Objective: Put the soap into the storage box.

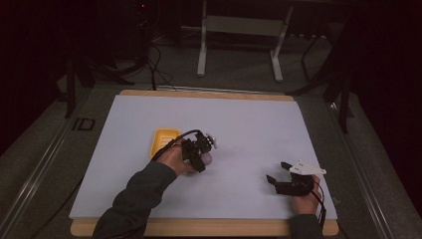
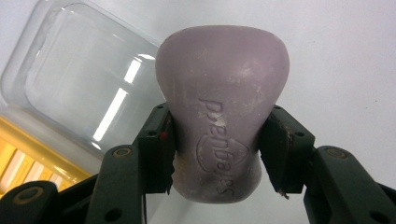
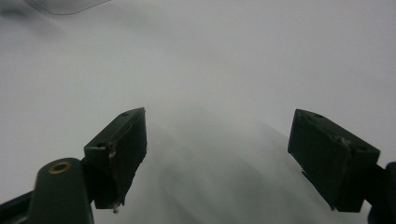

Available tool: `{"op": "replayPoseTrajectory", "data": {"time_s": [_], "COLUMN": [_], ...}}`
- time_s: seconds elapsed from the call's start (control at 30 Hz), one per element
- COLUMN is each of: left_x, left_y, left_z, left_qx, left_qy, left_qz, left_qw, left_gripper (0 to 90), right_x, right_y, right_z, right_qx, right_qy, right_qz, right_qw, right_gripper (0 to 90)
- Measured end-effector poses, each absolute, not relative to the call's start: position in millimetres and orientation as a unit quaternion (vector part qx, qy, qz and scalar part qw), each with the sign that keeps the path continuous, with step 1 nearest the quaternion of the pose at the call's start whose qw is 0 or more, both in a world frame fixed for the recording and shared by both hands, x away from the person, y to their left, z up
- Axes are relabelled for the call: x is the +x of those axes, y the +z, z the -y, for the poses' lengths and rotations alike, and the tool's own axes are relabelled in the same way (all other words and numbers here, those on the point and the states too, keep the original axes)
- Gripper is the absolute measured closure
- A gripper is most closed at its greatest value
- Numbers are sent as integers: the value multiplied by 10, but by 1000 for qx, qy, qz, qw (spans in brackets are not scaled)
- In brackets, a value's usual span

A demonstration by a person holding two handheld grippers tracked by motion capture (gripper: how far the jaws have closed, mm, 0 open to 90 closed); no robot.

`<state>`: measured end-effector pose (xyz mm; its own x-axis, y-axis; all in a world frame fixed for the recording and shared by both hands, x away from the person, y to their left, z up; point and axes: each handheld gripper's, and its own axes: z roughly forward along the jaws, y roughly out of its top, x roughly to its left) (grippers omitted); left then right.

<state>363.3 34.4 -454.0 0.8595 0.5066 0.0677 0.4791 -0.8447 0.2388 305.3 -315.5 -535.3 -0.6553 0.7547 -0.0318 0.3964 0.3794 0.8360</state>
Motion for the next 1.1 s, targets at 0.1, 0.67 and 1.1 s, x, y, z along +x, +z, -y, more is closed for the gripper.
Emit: {"op": "replayPoseTrajectory", "data": {"time_s": [0.1,0.67,1.1], "left_x": [3639,3692,3755], "left_y": [-4518,-4422,-4391], "left_z": [-360,-439,-533], "left_qx": [958,958,954], "left_qy": [64,63,63], "left_qz": [-257,-259,-272], "left_qw": [108,107,107], "left_gripper": [500,500,500], "right_x": [3053,3052,3052], "right_y": [-5353,-5353,-5353], "right_z": [3156,3156,3155], "right_qx": [358,358,358], "right_qy": [427,427,426], "right_qz": [-804,-803,-804], "right_qw": [210,210,210], "right_gripper": [192,192,192]}}
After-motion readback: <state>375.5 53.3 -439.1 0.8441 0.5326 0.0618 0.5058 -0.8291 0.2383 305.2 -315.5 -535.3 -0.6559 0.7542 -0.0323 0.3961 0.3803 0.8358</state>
